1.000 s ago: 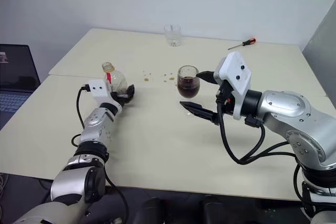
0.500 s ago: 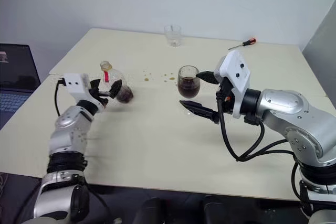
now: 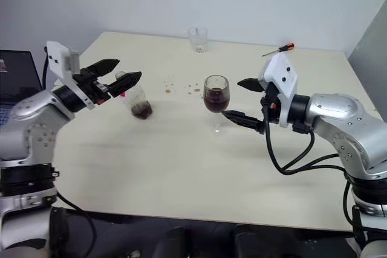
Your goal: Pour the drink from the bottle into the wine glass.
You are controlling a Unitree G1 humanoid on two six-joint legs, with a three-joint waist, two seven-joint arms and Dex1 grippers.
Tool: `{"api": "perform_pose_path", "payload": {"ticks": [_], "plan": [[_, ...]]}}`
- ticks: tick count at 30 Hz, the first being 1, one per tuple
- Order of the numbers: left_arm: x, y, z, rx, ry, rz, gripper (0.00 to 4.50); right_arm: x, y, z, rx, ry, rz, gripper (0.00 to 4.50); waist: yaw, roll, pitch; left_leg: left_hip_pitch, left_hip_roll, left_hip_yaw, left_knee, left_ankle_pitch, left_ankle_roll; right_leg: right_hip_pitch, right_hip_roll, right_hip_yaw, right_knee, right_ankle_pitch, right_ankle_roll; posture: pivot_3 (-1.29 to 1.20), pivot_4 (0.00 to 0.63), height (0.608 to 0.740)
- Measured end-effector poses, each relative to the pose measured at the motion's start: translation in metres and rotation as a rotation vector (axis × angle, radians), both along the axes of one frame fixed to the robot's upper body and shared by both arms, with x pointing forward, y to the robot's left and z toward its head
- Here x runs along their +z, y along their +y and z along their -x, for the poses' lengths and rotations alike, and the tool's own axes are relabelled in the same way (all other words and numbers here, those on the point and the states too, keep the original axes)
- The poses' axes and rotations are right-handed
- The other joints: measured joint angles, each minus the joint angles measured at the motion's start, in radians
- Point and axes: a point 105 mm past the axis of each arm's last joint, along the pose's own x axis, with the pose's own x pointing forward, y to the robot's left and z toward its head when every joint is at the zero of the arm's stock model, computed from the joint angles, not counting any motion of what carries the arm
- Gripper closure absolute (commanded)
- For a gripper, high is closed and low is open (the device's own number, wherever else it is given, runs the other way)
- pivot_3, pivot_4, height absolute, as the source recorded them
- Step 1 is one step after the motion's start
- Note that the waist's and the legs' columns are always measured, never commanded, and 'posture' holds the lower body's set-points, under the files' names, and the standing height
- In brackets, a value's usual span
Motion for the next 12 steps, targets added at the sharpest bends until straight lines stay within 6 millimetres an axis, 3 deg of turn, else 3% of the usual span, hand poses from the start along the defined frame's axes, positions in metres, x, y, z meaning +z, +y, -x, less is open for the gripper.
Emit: {"api": "perform_pose_path", "payload": {"ticks": [4,7,12], "plan": [[0.004,0.012,0.03,-0.137,0.117,-0.095,0.02,-0.007,-0.035,0.003,-0.061,0.059,0.011,0.0,0.0,0.0,0.001,0.001,0.0,0.0,-0.004,0.0,0.0,0.0,-0.001,0.0,-0.001,-0.003,0.0,0.0,0.15,0.74],[0.013,0.015,0.048,-0.229,0.16,-0.123,0.02,0.002,-0.046,0.013,-0.019,0.07,-0.064,0.0,0.0,0.0,0.002,0.003,0.0,0.0,-0.009,0.0,0.0,0.0,-0.001,0.0,-0.002,-0.004,0.0,0.0,0.15,0.74],[0.022,0.018,0.053,-0.29,0.162,-0.108,0.02,0.005,-0.061,0.012,-0.002,0.067,-0.057,0.0,0.0,0.0,0.003,0.006,0.0,0.001,-0.01,0.001,0.001,0.0,0.0,0.0,-0.002,-0.004,-0.001,0.0,0.15,0.74]]}}
